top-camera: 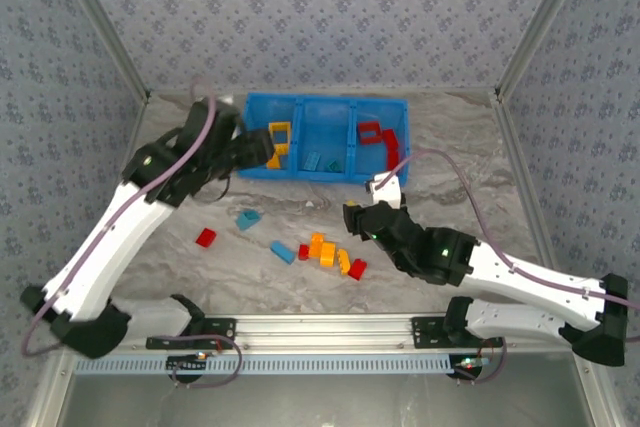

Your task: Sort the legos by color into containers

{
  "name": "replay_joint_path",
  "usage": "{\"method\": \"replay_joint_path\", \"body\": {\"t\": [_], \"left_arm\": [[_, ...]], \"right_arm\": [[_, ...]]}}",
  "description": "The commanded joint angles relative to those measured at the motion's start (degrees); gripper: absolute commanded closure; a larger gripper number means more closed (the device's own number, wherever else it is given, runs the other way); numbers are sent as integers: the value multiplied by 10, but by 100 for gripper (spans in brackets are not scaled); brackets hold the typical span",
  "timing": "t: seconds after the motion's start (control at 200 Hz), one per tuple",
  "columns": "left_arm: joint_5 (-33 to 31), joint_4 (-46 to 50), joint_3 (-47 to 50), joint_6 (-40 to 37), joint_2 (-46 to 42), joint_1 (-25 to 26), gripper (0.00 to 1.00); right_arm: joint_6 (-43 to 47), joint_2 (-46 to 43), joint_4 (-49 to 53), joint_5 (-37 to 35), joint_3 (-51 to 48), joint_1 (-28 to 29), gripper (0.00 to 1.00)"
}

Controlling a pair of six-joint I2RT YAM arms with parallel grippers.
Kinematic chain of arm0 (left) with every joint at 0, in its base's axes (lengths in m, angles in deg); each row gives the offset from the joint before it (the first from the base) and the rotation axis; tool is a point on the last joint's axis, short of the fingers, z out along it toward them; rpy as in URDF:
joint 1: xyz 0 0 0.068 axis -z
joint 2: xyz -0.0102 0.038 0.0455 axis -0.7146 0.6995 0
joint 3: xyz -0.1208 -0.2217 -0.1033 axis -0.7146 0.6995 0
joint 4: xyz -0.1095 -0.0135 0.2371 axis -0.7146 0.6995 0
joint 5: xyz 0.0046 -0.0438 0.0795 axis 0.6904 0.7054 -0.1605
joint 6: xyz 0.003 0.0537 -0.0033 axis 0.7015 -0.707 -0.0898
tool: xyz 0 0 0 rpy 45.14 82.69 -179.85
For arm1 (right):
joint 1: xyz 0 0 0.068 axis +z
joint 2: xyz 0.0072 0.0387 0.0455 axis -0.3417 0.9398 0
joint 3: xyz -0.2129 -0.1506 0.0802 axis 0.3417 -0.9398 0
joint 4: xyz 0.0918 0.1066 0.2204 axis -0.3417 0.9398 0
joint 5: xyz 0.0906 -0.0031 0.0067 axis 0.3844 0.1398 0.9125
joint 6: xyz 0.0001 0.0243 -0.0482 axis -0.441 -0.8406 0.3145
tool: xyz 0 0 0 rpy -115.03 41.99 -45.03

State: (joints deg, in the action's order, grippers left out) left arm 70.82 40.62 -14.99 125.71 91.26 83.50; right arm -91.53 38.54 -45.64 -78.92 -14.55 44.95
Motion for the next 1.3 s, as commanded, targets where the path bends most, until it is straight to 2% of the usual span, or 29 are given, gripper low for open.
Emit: {"method": "replay_joint_path", "body": {"t": [0.0, 0.11, 0.22, 0.35, 0.45, 0.64, 0.705, 0.77, 1.044, 1.294], "left_arm": [[-14, 41, 86, 28, -77, -5, 27], [-58, 103, 158, 93, -179, -9, 27], [-132, 182, 214, 192, -272, -9, 27], [-185, 253, 243, 279, -360, -9, 27], [-212, 294, 234, 312, -397, -10, 28], [-235, 328, 197, 307, -411, -10, 28], [-235, 329, 187, 301, -412, -10, 28], [-235, 328, 180, 295, -414, -10, 28], [-238, 331, 160, 279, -410, -10, 28], [-233, 330, 167, 277, -410, -9, 28]], "right_arm": [[16, 35, 12, 45, 36, -3, 27], [46, 125, -32, 168, 77, 6, 27], [90, 252, -97, 294, 135, 30, 27], [142, 416, -109, 373, 261, 55, 26], [173, 529, -86, 397, 368, 64, 23], [205, 707, 16, 430, 591, 53, 17], [207, 757, 52, 434, 659, 45, 5], [210, 797, 78, 436, 712, 38, 4], [232, 926, 151, 449, 883, 25, 5], [238, 968, 134, 460, 909, 23, 5]]}}
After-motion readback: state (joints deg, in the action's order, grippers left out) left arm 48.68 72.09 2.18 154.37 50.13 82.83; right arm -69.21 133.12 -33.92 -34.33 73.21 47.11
